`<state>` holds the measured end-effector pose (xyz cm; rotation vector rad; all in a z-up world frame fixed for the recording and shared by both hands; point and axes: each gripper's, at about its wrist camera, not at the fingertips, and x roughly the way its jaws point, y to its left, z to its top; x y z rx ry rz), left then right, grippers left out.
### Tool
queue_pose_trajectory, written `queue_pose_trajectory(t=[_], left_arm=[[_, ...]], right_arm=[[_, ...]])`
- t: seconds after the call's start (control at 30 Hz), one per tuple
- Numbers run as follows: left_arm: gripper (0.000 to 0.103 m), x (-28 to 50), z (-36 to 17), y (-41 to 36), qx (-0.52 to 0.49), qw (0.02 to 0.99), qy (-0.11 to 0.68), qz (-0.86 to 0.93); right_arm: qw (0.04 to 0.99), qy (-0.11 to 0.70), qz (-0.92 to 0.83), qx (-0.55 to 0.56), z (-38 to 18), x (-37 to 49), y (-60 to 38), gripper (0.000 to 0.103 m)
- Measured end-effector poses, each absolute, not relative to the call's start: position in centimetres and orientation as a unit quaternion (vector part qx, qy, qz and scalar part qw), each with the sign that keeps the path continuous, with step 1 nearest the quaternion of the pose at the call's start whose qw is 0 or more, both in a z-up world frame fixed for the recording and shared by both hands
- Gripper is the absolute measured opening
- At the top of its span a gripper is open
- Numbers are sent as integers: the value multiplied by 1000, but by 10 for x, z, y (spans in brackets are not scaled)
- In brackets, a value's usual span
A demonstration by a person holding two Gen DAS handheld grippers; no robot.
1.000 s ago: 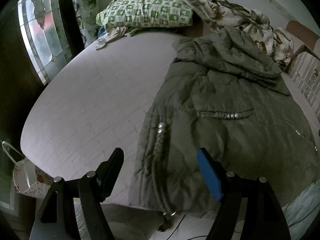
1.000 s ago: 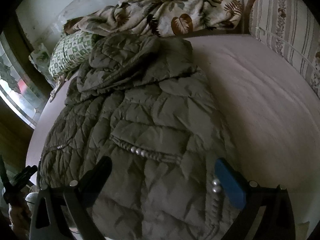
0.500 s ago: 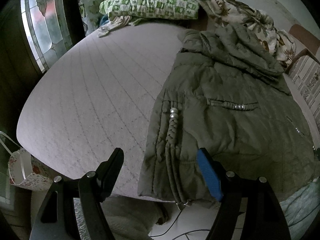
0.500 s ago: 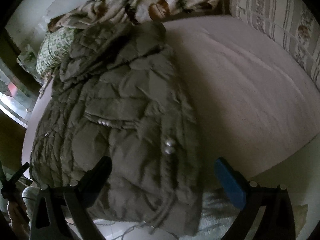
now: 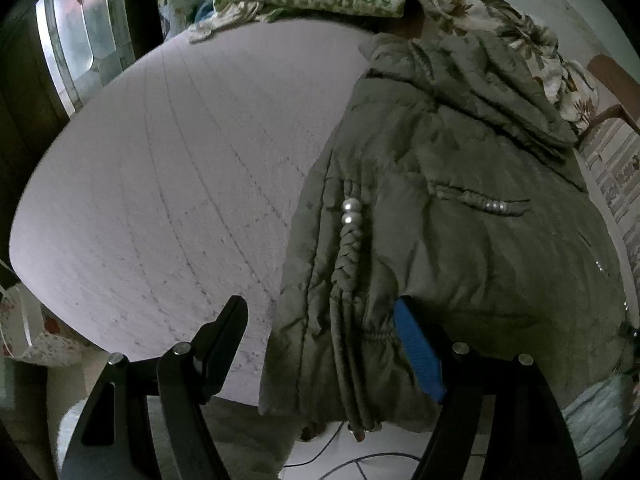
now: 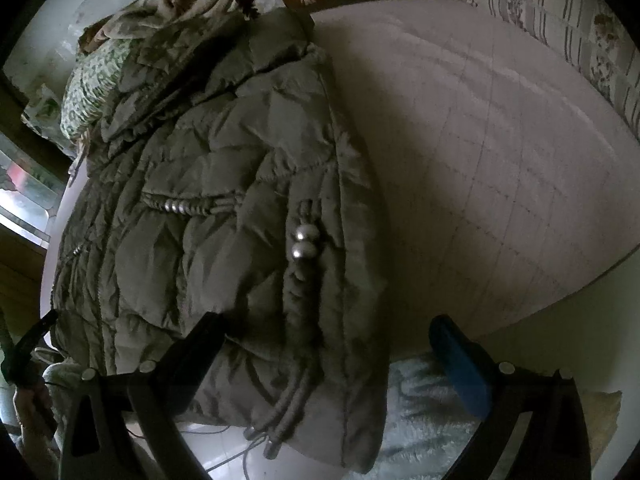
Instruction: Fold large clothes
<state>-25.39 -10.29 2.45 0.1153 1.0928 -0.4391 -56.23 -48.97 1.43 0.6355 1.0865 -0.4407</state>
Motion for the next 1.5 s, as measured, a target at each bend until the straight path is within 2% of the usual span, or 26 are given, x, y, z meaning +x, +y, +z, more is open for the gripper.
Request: queue_pose_trajectory(t=[0.3,0.43,0.53,0.6,0.67,0.8,0.87,0.97,1.13,1.5], left_arm=[[76,-258,13,-106,66,832,509,-209],[58,-259,13,-111,67,827,513,-221],[52,-260,13,-115,70,825,516,-220],[50,-258,13,-115,64,822,520,-222],[44,-257,12,-117,66,820,522,-228],[31,-258,13,-123,67,818,522,-232],[23,-261,14,-124,70,822,515,-234],[18,-266,19,-125,77,824,508,-239],[15,-270,31,-123,91,823,503,-247],[13,-275,52,-126,99,831,484,-258]], right_arm=[[778,505,-199,315,-2,-563,-491,103],[775,506,-185,331,-9,-559,-488,103],[770,513,-180,334,-16,-555,-481,100],[775,515,-183,317,-14,-552,-475,93],[781,513,-174,310,-9,-550,-470,77],[785,513,-167,305,-4,-549,-467,63],[787,507,-166,309,-1,-549,-465,50],[796,495,-167,306,12,-551,-464,37],[808,476,-162,307,28,-554,-464,29],[823,455,-149,305,47,-554,-463,27]])
